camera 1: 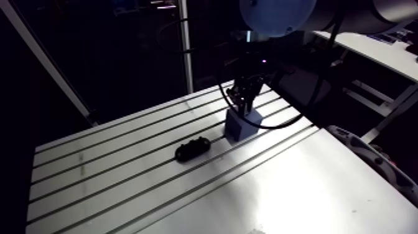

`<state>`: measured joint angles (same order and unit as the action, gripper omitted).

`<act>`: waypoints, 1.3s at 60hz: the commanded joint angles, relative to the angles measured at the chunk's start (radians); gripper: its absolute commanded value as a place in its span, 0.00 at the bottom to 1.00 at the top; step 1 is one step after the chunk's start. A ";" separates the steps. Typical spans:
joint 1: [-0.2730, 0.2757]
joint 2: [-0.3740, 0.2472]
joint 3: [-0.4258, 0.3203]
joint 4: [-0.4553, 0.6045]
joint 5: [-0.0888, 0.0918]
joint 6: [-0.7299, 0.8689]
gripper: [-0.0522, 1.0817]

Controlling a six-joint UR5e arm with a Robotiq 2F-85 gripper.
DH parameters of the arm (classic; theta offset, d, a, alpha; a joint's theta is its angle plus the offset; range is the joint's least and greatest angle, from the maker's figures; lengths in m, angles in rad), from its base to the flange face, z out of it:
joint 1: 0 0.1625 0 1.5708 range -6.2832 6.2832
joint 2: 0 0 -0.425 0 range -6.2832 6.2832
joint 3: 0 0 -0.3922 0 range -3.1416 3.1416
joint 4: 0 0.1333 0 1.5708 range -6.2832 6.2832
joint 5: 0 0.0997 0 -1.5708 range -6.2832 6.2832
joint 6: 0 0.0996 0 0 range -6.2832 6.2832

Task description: Pick up the M10 bolt and insert it into the hex recess until seated.

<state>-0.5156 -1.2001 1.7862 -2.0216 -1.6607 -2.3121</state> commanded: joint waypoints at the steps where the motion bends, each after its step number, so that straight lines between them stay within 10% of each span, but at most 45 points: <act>1: 0.000 0.000 0.000 0.001 0.000 -0.002 0.64; 78: 0.000 -0.006 0.002 0.017 -0.004 -0.058 0.68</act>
<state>-0.5155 -1.2058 1.7861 -2.0053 -1.6648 -2.3498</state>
